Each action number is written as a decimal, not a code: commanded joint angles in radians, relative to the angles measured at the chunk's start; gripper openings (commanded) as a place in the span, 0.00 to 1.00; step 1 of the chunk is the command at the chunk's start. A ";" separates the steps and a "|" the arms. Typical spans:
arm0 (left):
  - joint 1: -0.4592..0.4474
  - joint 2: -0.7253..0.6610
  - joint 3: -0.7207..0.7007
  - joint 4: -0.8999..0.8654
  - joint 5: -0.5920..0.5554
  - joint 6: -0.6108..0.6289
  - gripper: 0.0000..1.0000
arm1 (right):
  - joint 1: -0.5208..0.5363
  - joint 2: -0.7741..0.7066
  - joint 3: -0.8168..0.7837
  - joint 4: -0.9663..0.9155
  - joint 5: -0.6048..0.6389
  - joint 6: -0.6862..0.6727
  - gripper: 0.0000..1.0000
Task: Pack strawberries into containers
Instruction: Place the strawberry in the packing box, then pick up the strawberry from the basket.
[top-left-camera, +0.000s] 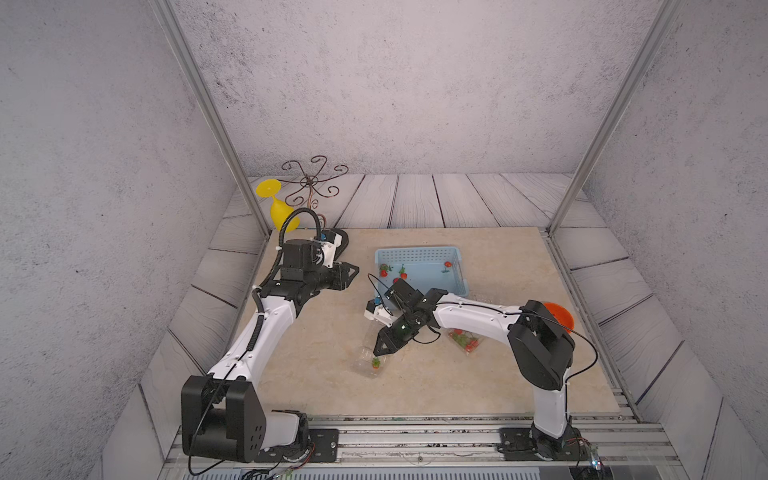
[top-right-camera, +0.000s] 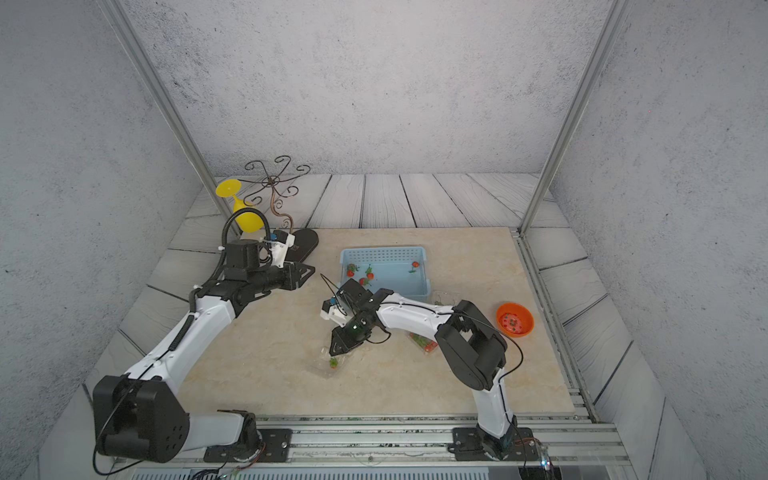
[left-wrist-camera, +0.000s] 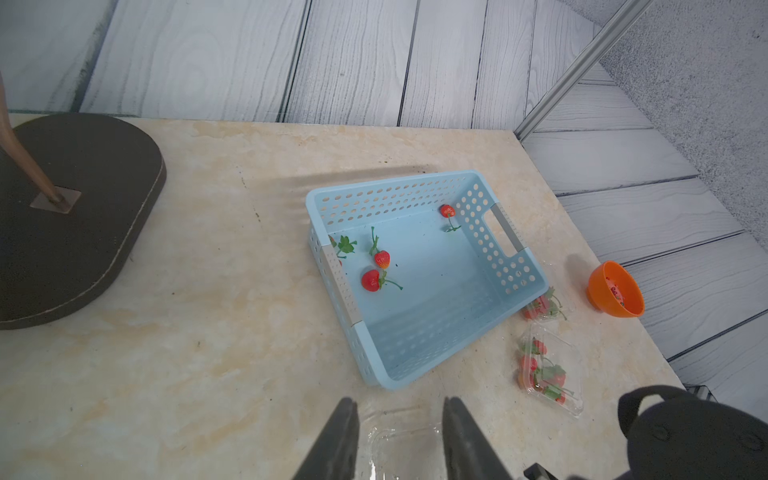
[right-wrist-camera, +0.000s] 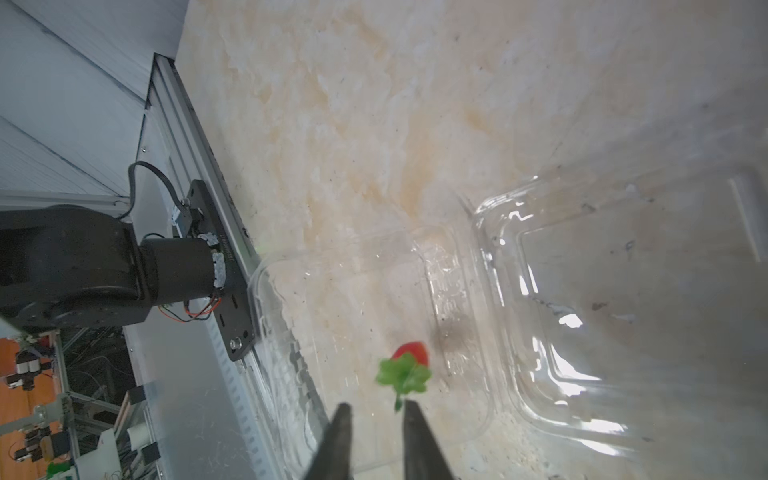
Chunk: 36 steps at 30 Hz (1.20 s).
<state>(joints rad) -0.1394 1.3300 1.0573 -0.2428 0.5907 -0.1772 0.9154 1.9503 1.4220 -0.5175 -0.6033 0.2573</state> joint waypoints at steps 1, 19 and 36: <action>0.006 -0.014 -0.010 0.007 0.002 0.003 0.38 | -0.004 -0.021 0.032 -0.035 0.071 -0.015 0.39; 0.005 0.000 -0.005 0.004 0.000 0.008 0.38 | -0.431 0.073 0.367 -0.190 0.599 0.088 0.48; 0.006 0.001 -0.011 0.009 0.003 0.005 0.38 | -0.459 0.557 0.872 -0.417 0.940 0.126 0.48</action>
<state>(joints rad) -0.1394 1.3300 1.0573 -0.2428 0.5884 -0.1802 0.4549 2.4729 2.2616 -0.8940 0.2806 0.3645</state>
